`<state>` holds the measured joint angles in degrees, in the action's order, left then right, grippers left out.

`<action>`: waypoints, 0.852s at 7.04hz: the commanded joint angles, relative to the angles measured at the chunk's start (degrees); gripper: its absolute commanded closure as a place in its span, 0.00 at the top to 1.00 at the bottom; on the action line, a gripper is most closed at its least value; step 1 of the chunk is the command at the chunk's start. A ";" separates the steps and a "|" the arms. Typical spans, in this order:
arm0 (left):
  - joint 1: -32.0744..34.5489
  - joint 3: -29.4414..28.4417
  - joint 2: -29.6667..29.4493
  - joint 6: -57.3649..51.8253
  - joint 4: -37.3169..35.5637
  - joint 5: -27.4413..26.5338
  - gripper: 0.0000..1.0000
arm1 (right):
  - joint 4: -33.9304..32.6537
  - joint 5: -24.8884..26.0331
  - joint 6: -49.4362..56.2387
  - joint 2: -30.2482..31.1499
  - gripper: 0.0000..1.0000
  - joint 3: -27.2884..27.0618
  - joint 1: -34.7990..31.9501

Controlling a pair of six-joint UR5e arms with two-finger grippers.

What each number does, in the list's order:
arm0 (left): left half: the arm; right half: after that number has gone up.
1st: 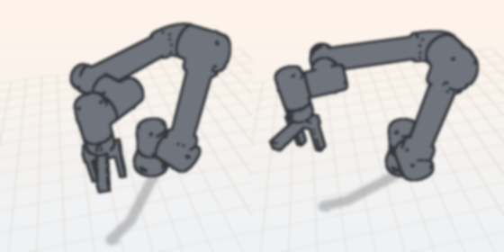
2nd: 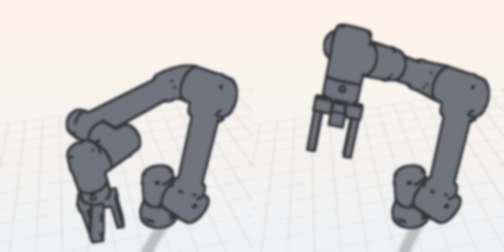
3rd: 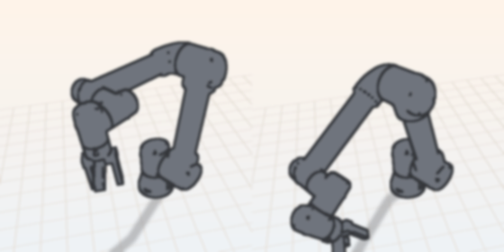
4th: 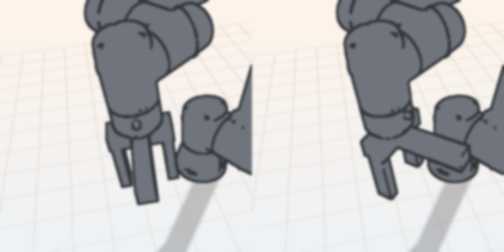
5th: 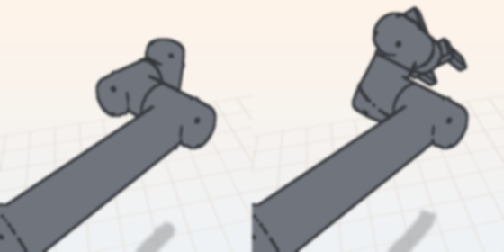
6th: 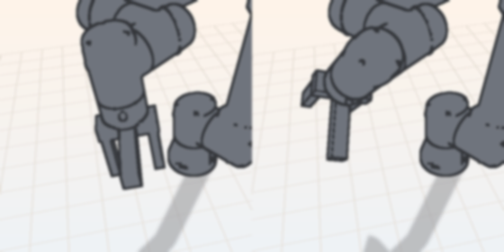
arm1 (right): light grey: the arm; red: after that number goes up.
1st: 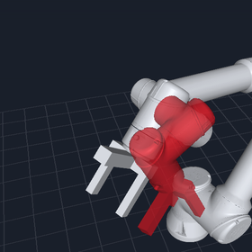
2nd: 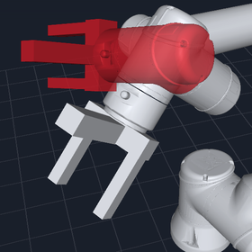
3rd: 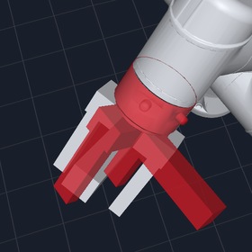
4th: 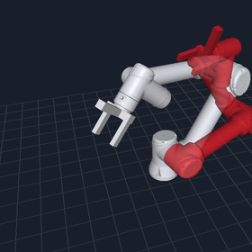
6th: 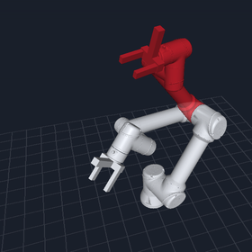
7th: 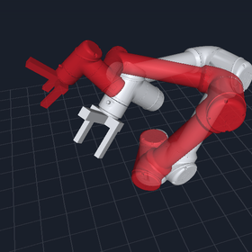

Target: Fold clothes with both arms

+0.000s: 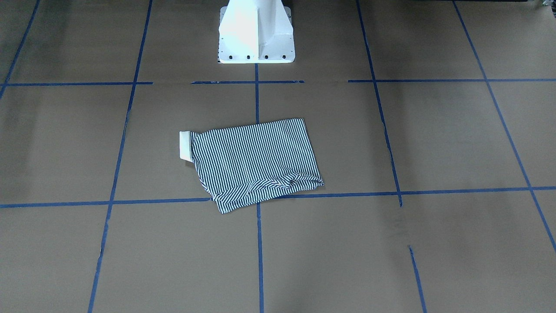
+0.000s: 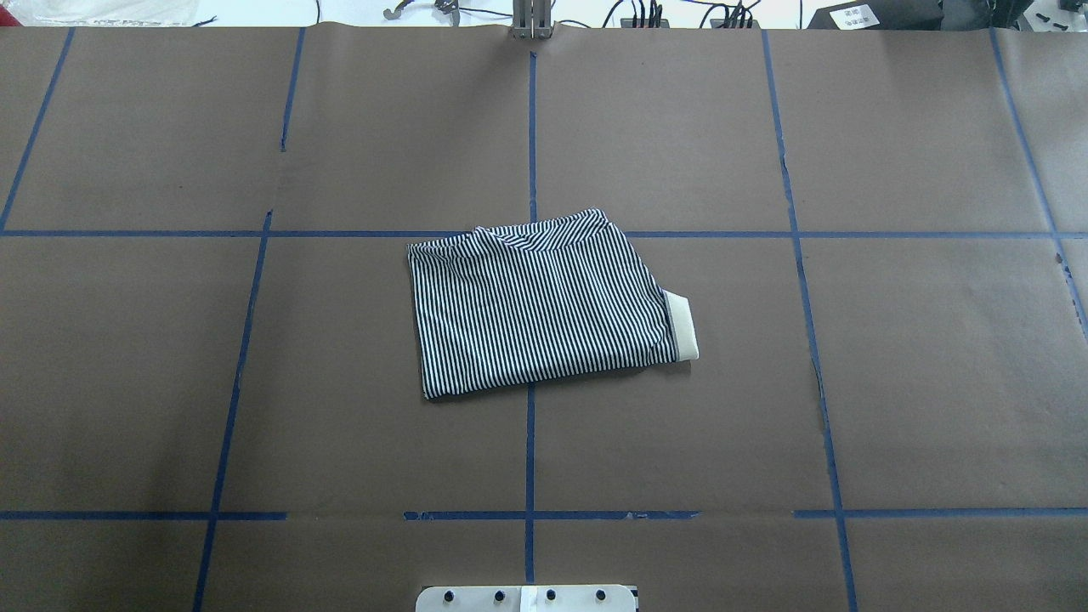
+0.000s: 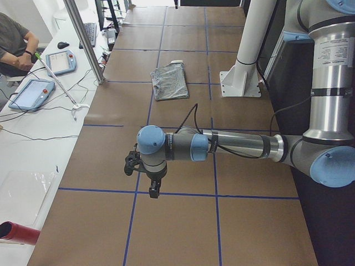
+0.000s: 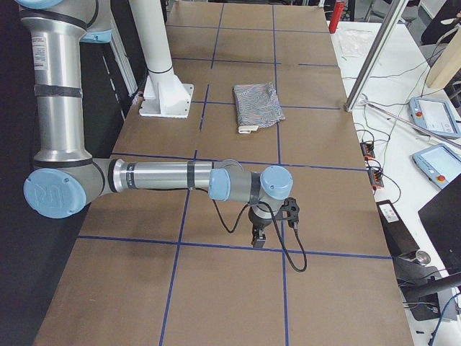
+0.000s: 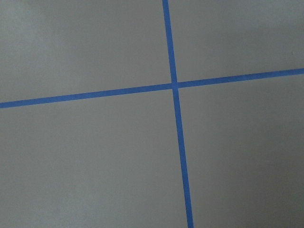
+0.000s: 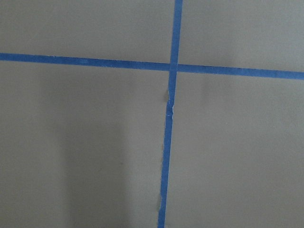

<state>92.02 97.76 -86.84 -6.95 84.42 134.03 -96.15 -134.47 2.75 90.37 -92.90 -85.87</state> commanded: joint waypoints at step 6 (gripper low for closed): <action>-0.08 0.50 0.62 -0.08 -3.21 0.09 1.00 | 0.00 -0.09 0.07 0.07 1.00 -0.09 0.00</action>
<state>92.00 98.32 -86.20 -7.03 81.12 134.12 -96.15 -134.56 2.81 90.44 -92.91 -85.87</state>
